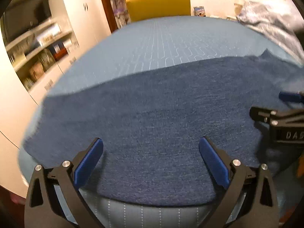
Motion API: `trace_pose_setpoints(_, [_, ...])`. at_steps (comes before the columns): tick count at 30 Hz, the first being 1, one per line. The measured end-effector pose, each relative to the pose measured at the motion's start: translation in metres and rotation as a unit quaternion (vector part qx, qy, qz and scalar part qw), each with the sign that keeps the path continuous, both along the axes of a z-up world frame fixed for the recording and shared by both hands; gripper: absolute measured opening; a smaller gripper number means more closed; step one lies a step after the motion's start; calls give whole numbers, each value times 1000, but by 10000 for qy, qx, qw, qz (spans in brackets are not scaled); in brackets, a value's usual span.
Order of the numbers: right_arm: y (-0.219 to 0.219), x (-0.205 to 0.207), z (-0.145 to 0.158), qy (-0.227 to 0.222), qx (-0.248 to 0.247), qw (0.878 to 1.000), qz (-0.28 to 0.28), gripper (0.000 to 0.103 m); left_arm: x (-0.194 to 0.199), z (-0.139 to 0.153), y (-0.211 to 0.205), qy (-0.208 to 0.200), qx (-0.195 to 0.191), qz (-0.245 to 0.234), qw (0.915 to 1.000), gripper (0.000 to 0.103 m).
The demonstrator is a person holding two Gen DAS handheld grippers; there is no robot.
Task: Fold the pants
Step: 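Press and smooth the stacked jeans flat with both open tools, then grasp the stacked leg hems with the left tool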
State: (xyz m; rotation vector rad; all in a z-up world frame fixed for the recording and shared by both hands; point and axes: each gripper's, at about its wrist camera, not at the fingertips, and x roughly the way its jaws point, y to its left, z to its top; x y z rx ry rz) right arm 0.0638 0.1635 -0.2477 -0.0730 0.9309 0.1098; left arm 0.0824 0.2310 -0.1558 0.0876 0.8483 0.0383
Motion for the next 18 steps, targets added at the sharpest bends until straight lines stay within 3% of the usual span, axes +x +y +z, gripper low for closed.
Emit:
trace_pose_setpoints(3, [-1, 3, 2, 87, -8, 10000, 32, 99, 5, -5, 17, 105, -470, -19, 9988, 102])
trace_pose_setpoints(7, [-1, 2, 1, 27, -20, 10000, 74, 99, 2, -6, 31, 57, -277, -41, 9996, 102])
trace_pose_setpoints(12, [-3, 1, -2, 6, -17, 10000, 79, 99, -2, -7, 105, 82, -249, 920, 9954, 102])
trace_pose_setpoints(13, [-2, 1, -2, -12, -27, 10000, 87, 99, -5, -7, 123, 48, -247, 1224, 9922, 101])
trace_pose_setpoints(16, [-1, -1, -3, -67, -32, 9999, 114, 99, -27, 1, 191, -201, -583, 2363, 9697, 97])
trace_pose_setpoints(17, [-1, -1, -3, -78, -31, 9999, 122, 99, -41, 3, 217, -356, -916, 2797, 9550, 86])
trace_pose_setpoints(18, [-1, -1, -4, -87, -32, 9999, 123, 99, -50, 4, 233, -437, -1217, 2977, 9459, 82])
